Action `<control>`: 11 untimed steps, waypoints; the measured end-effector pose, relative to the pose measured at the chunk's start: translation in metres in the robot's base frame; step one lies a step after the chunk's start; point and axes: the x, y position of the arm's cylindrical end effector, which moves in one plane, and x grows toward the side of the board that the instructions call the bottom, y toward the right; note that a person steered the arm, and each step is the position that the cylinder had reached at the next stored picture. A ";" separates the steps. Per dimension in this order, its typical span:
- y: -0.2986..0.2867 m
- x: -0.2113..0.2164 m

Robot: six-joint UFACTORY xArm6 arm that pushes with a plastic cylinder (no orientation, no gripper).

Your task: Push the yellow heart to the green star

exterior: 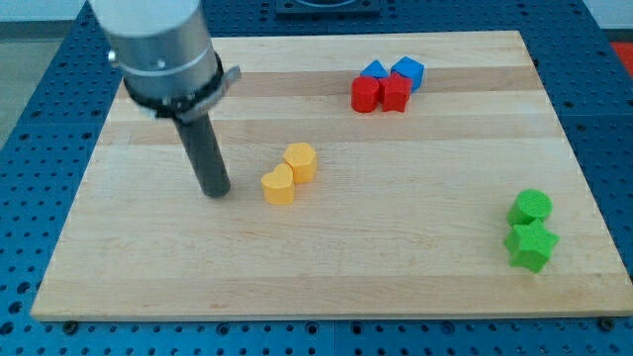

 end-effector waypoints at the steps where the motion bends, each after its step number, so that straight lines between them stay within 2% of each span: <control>1: 0.018 -0.011; 3: 0.083 0.014; 6: 0.087 0.075; 11: 0.190 0.101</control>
